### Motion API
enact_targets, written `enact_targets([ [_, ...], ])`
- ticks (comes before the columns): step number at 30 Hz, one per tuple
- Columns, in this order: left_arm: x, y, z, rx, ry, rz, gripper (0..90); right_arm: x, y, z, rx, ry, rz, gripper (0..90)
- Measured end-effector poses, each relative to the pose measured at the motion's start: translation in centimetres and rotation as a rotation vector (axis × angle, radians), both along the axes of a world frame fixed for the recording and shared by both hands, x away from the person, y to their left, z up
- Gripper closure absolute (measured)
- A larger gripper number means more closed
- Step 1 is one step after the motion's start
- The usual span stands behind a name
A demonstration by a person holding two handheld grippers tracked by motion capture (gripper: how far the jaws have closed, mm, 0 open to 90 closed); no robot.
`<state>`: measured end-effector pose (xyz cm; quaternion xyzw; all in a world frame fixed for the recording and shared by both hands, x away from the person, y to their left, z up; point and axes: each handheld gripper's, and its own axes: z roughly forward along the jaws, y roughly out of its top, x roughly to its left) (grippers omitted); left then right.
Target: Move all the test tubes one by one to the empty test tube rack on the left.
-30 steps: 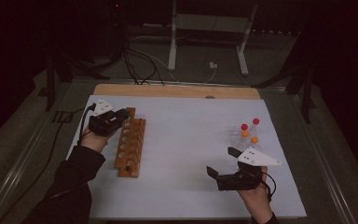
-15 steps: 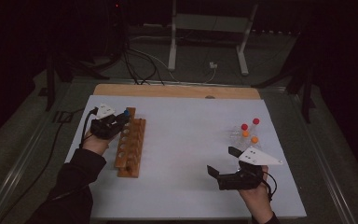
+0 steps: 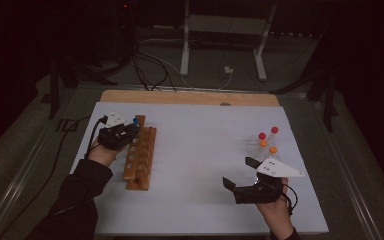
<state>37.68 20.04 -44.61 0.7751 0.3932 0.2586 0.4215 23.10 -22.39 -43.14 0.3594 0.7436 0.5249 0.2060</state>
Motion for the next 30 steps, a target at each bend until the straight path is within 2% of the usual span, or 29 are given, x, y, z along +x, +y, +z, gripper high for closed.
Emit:
enact_targets([
  [4, -0.8, -0.1, 0.7, -0.026, 0.002, -0.015, 51.6, -0.1, -0.3, 0.2, 0.004, -0.005, -0.008, 0.0],
  [7, -1.7, -0.1, 1.6, -0.051, -0.016, -0.044, 44.3, -0.1, -0.7, 0.5, 0.007, -0.014, -0.02, 0.0],
  [12, -3.5, -0.2, 2.8, -0.087, -0.039, -0.085, 26.0, 0.0, -2.2, 1.3, 0.023, -0.034, -0.057, 0.0],
  [18, -5.7, -0.3, 3.2, -0.137, -0.028, -0.14, 9.4, 0.2, -4.9, 2.0, 0.016, -0.051, -0.146, 0.0],
  [20, -6.4, -0.3, 3.1, -0.154, -0.02, -0.181, 6.3, 0.3, -6.1, 2.1, 0.03, -0.053, -0.181, 0.0],
  [21, -6.8, -0.4, 3.0, -0.155, -0.018, -0.189, 1.8, 0.3, -6.6, 2.1, 0.028, -0.051, -0.2, 0.0],
  [24, -7.8, -0.4, 2.8, -0.165, -0.022, -0.219, 1.8, 0.5, -8.3, 2.1, 0.04, -0.048, -0.248, 0.0],
  [26, -8.5, -0.3, 2.6, -0.177, -0.028, -0.227, 1.8, 0.8, -9.2, 2.0, 0.026, -0.046, -0.282, 0.0],
  [29, -9.5, -0.2, 2.1, -0.181, -0.03, -0.244, 1.8, 1.2, -10.3, 1.5, 0.012, -0.032, -0.307, 0.0],
  [30, -9.8, -0.1, 1.9, -0.184, -0.028, -0.255, 1.8, 1.4, -10.7, 1.3, 0.022, -0.024, -0.309, 0.0],
])
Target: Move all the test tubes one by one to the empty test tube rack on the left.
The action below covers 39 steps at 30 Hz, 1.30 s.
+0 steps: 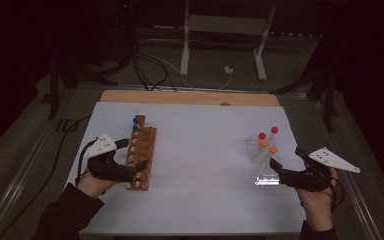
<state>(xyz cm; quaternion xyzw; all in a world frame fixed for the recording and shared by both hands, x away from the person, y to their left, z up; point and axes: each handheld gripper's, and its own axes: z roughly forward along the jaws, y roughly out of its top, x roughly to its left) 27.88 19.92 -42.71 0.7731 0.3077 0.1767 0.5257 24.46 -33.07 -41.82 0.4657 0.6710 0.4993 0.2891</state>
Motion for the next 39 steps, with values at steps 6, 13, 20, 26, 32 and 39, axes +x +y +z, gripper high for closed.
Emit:
enact_targets([
  [6, -1.4, 0.2, -1.2, -0.016, 0.004, -0.017, 1.8, 1.2, -1.0, -2.0, -0.013, 0.062, -0.031, 5.6],
  [13, -2.0, 0.4, -1.9, -0.019, 0.012, -0.018, 1.8, 2.4, -0.9, -3.7, -0.057, 0.122, -0.046, 31.1],
  [20, -2.1, 0.6, -2.2, -0.016, 0.017, -0.016, 1.8, 3.6, -0.2, -4.8, -0.091, 0.166, -0.06, 54.7],
  [26, -1.9, 0.7, -2.5, -0.02, 0.032, -0.018, 1.8, 4.6, 0.2, -5.4, -0.12, 0.201, -0.096, 65.3],
  [32, -1.9, 0.6, -2.6, -0.019, 0.034, -0.02, 1.8, 5.2, 0.6, -5.6, -0.136, 0.211, -0.092, 70.8],
  [39, -2.0, 0.6, -2.6, -0.02, 0.034, -0.025, 1.8, 5.6, 0.9, -5.7, -0.159, 0.222, -0.091, 74.4],
])
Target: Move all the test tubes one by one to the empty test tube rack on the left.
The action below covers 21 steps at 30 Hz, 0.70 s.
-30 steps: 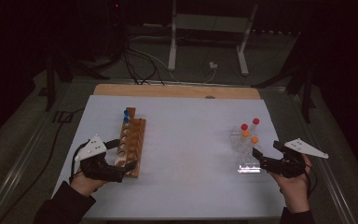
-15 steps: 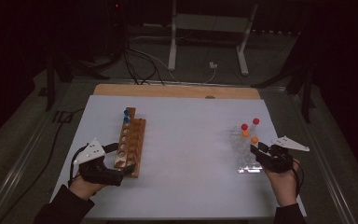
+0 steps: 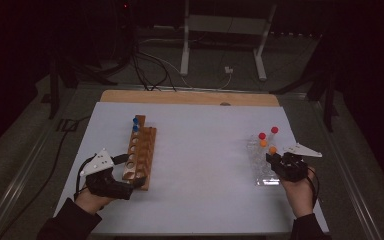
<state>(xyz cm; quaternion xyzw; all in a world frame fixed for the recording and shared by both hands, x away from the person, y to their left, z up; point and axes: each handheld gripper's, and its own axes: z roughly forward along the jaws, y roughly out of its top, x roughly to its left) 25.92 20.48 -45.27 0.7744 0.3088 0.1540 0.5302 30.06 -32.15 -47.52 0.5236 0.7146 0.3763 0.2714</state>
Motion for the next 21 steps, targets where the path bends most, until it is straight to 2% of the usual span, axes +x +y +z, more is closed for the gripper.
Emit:
enact_targets([
  [4, 0.1, 0.0, -0.1, 0.006, 0.003, 0.0, 1.8, -0.1, -0.1, 0.1, 0.007, 0.005, -0.008, 74.8],
  [7, 0.1, 0.0, -0.1, 0.009, 0.003, 0.0, 1.8, -0.3, 0.0, 0.5, 0.002, -0.01, -0.009, 74.8],
  [11, 0.1, -0.1, 0.1, 0.014, 0.003, -0.009, 1.8, -0.8, 0.0, 1.4, 0.005, -0.043, -0.014, 74.9],
  [17, 0.1, 0.0, 0.1, 0.011, 0.003, -0.007, 1.8, -2.1, -0.6, 3.4, 0.046, -0.114, -0.027, 74.9],
  [21, 0.0, -0.1, 0.3, 0.008, 0.003, -0.017, 1.8, -3.2, -0.4, 4.9, 0.029, -0.16, -0.025, 74.9],
])
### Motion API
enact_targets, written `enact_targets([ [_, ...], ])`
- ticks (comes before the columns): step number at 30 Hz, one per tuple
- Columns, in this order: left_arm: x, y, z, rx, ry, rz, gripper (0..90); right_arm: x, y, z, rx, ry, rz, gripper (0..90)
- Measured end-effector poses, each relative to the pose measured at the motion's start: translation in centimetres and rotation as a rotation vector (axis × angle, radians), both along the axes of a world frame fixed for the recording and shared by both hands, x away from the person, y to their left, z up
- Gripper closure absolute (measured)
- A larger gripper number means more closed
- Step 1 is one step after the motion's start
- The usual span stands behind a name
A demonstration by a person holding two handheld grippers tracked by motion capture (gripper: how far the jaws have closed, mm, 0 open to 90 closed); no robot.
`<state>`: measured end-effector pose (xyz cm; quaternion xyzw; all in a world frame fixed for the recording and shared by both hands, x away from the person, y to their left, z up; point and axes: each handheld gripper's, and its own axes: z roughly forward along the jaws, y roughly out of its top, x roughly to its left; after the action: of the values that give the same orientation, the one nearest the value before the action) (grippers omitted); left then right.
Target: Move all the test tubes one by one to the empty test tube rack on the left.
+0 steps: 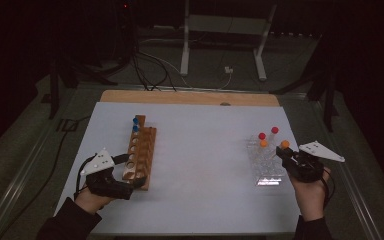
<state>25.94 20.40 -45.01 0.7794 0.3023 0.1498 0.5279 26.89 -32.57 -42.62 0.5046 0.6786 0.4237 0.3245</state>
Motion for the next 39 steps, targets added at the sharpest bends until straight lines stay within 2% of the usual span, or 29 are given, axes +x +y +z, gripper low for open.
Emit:
enact_targets([
  [6, -0.1, -0.2, 0.2, -0.003, 0.004, -0.009, 1.8, -1.1, 0.9, 1.4, 0.001, -0.026, 0.038, 74.9],
  [13, -0.4, -0.8, 0.7, -0.006, -0.003, -0.03, 1.8, -1.7, 3.1, 1.7, -0.002, -0.019, 0.122, 74.9],
  [25, 0.0, -2.7, 1.5, 0.015, -0.009, -0.1, 1.8, -1.7, 7.2, 0.4, -0.029, 0.025, 0.26, 74.9],
  [39, 1.1, -6.8, 3.5, 0.035, -0.025, -0.195, 2.1, -2.1, 11.4, -0.9, -0.072, 0.068, 0.394, 74.9],
])
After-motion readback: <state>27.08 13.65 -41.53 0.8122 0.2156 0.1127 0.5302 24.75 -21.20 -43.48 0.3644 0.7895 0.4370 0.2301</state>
